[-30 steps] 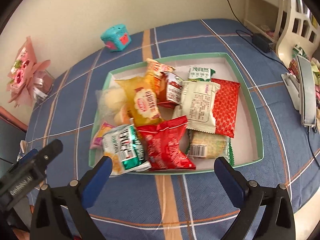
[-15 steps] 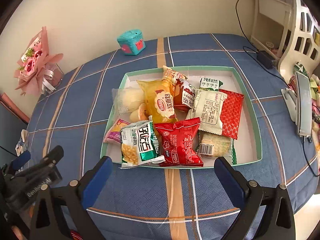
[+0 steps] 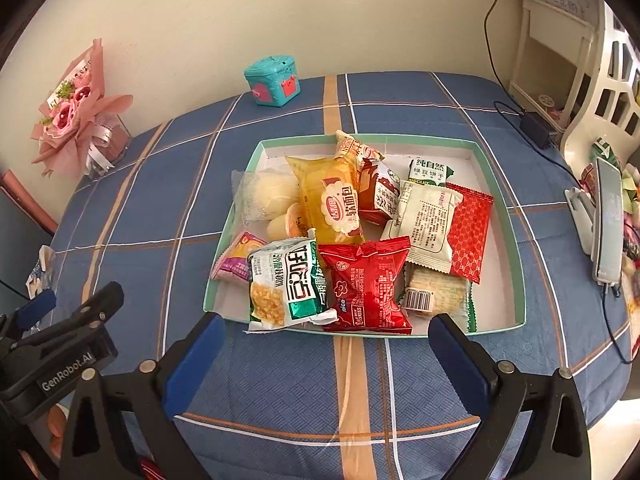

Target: Organize snacks

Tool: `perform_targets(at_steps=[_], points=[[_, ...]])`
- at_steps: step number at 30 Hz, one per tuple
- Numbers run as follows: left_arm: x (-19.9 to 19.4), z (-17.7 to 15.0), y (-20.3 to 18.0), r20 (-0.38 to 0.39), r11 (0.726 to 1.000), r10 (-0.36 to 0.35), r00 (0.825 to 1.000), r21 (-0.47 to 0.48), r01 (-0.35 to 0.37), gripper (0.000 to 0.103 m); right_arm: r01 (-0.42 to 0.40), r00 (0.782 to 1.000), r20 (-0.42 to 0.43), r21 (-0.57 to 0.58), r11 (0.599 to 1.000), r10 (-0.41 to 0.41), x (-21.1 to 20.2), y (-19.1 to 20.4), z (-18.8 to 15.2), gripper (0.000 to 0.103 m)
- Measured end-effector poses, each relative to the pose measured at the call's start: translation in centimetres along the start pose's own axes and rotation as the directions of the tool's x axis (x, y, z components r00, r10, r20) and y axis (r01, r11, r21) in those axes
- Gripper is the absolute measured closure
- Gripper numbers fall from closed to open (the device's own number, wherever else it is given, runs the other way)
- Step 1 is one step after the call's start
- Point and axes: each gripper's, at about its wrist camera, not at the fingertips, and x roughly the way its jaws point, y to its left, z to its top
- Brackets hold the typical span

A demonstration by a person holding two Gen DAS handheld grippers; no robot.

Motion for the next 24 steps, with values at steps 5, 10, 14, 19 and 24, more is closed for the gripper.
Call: perform_targets(at_steps=[5,10,14,19,24], points=[[0.3,0.0,0.2,-0.021,1.000,-0.018,1.000,-0.009,0.018,0.002,0.001,1.000,-0.002,-0.006,1.000,-0.001,0.0,0.2,-0.1,0.000],[1.1,-0.2,0.6,-0.064,0.999,-0.026,0.998,-0.029,0.025,0.002,0.002,1.000,-0.010,-0.010,1.000,-0.002,0.2,0.2,-0.1,0.000],[1.4,-0.2,1.1,-0.080,0.998,-0.037,0.996,-0.058,0.032,0.002,0.001,1.000,-0.015,-0.015,1.000,-0.001,0.4,0.3,-0.1,0.000],[1.9,-0.3,1.2,-0.093,0.998,-0.039,0.995,-0.060,0.033,0.002,-0.001,1.000,-0.019,-0.019,1.000,0.001,0.5,0.4,-0.1,0.000],[1.9,-0.4,1.1,-0.079,0.998,-0.042,0.996,-0.051,0.038,0.002,-0.001,1.000,-0.024,-0.011,1.000,0.001,0.6,0.2,-0.2,0.000]])
